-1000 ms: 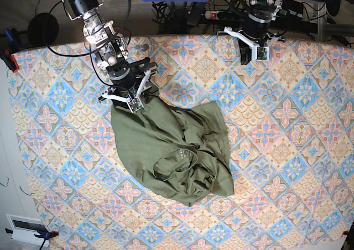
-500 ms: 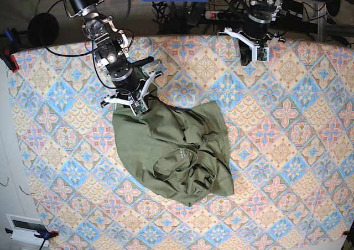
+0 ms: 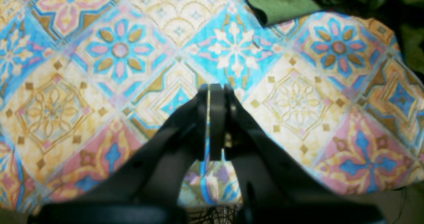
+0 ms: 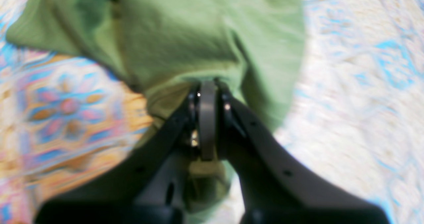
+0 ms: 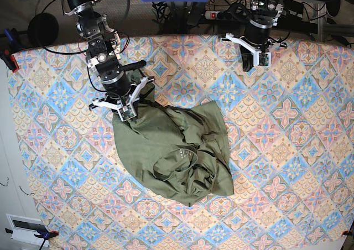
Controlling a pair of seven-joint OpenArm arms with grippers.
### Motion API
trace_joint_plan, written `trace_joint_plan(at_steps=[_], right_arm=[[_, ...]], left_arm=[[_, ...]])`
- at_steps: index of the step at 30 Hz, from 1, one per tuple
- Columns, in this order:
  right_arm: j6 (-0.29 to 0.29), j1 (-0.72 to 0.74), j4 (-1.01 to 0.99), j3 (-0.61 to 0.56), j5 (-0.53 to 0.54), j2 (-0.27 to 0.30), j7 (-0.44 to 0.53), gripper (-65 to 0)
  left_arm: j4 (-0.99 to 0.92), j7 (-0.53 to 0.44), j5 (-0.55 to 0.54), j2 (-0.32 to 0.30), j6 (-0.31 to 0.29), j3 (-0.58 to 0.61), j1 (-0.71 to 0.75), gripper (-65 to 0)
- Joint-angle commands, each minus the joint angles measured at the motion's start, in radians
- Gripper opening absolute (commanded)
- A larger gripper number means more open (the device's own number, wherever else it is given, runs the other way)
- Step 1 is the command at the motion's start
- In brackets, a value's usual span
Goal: Layout the t-shirt on the table in an organized manner, then fold the t-shirt properly
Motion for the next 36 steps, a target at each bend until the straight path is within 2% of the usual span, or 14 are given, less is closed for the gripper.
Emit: trace_joint_plan(at_steps=[1, 12, 17, 34, 36], right_arm=[[-0.006, 0.011, 0.021, 0.022, -0.004, 0.006, 0.024, -64.4], [-0.006, 0.019, 0.016, 0.193, -0.002, 0.006, 0.024, -64.4], [-0.006, 0.019, 0.016, 0.241, -0.002, 0.006, 0.024, -64.4], [-0.006, 0.019, 0.025, 0.249, -0.002, 0.001, 0.030, -64.4], [-0.006, 0.019, 0.022, 0.272, -0.002, -0.002, 0.029, -64.4]], left_arm=[[0.015, -0.028, -0.002, -0.005, 0.003, -0.001, -0.007, -64.8], [0.000, -0.026, 0.004, -0.006, 0.003, -0.001, -0.059, -64.8], [0.000, 0.034, -0.002, -0.005, 0.003, -0.001, -0.088, -64.8], [-0.006, 0.054, 0.001, 0.000, 0.003, 0.008, -0.166, -64.8], [-0.006, 0.094, -0.002, 0.000, 0.001, 0.008, -0.177, -64.8]])
